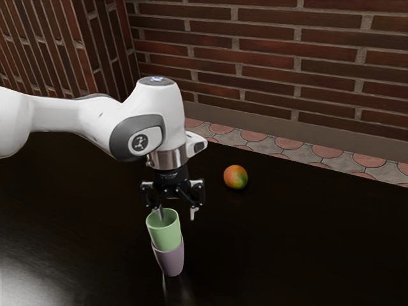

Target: Place the left cup onto the right cup

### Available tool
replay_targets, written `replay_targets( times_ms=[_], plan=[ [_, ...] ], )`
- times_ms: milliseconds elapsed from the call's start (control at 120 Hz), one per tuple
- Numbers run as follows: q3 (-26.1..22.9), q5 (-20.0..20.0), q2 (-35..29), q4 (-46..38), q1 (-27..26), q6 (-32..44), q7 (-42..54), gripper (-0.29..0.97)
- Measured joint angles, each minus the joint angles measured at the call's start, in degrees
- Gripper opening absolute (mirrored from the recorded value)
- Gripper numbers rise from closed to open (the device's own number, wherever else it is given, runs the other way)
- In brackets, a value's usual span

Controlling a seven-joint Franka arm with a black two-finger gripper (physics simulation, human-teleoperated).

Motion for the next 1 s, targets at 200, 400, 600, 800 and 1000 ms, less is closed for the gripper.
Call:
replay_targets(
  times_ms=[200,400,600,800,1000],
  plan=[
    [0.0,-0.1,-2.8,0.8,-1.4,-0.3,0.1,0.61],
    [3.0,0.0,-3.3,7.8,-2.4,-4.1,4.2,0.65],
    [10.0,0.0,-4.5,9.9,-2.7,-8.0,14.4,0.67],
    [15.0,5.9,-3.6,17.7,-4.2,-12.6,26.2,0.68],
    [16.4,7.5,-1.8,25.0,-4.1,-18.5,36.3,0.68]
  ],
)
